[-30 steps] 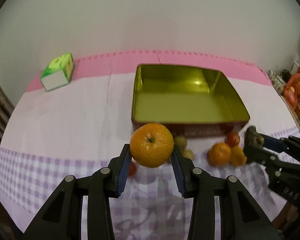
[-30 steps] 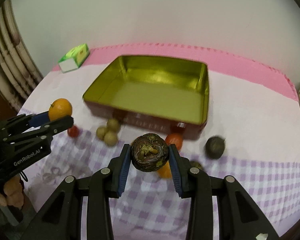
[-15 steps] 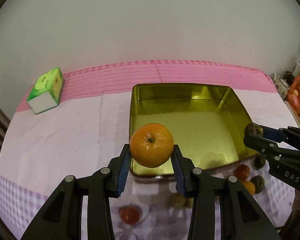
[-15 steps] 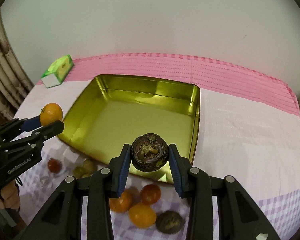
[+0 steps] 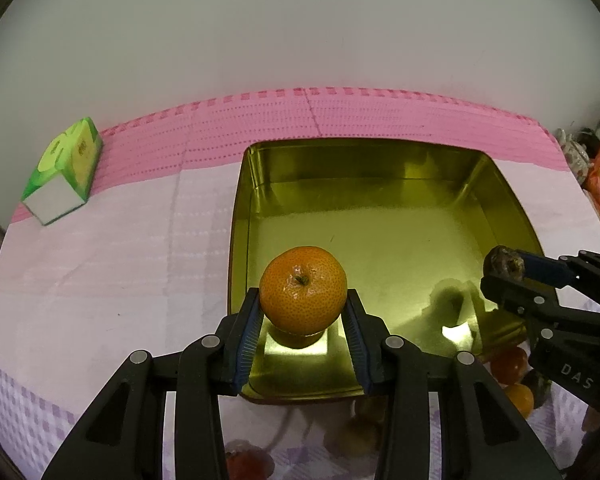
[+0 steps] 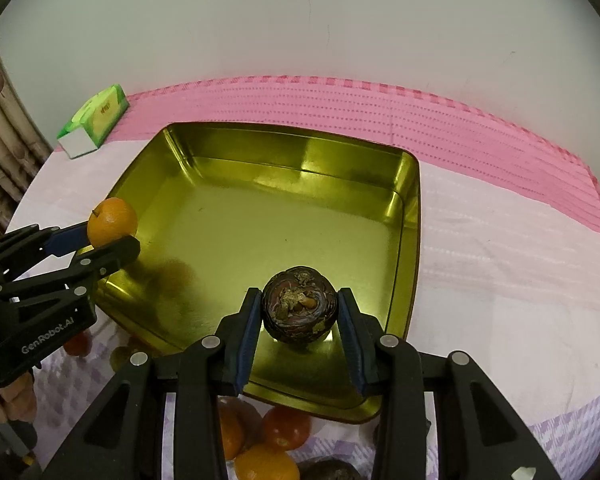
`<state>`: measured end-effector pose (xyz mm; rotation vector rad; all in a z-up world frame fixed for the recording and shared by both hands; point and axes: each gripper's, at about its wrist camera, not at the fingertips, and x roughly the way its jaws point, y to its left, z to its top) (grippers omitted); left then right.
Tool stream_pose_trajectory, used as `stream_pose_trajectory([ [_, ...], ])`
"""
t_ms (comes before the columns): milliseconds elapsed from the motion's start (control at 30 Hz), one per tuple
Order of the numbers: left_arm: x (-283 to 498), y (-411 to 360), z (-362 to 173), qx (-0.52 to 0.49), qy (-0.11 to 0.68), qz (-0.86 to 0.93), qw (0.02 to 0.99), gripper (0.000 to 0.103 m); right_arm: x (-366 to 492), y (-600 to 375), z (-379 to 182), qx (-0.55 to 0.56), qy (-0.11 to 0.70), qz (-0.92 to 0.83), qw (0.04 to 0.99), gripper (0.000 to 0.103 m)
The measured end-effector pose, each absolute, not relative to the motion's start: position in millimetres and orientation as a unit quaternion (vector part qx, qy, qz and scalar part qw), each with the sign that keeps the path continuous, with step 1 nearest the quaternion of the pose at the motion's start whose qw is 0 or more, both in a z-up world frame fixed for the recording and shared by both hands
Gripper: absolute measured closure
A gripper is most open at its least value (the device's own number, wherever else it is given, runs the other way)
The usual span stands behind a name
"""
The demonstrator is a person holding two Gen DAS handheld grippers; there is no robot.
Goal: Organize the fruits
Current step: 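Carry the orange and dark fruit into the tin with both tools, then open both tools to release the fruits inside the tin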
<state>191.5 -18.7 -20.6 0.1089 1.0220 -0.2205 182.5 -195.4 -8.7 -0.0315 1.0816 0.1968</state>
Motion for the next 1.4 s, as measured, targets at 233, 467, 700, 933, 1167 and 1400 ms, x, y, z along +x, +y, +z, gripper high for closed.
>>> stream_pose_trajectory([
  [233,193.4,-24.1,-27.3,0.056,0.495,-0.107,0.861,0.062,184.0,-194.4,-14.2,-0.017,0.52,0.093,0.849,0.068],
  [467,196.3,-29.5,-33.2,0.06,0.502,-0.106,0.856,0.062,185.9,-195.3,-16.2,-0.015,0.523,0.091,0.847,0.068],
  [700,195.7,-31.5,-37.6,0.063,0.507,-0.103,0.853,0.062,187.6,-195.2,-18.5,-0.013,0.526,0.091,0.846,0.067],
  [933,193.6,-34.6,-38.8,0.069,0.508,-0.099,0.853,0.061,188.1,-195.7,-18.8,-0.009,0.526,0.093,0.846,0.067],
  [1167,192.2,-35.9,-39.0,0.071,0.508,-0.096,0.853,0.061,187.4,-196.7,-20.4,-0.004,0.525,0.094,0.846,0.066],
  [1400,190.4,-35.4,-36.3,0.073,0.506,-0.094,0.854,0.06,184.8,-198.8,-15.1,0.0,0.519,0.094,0.849,0.061],
])
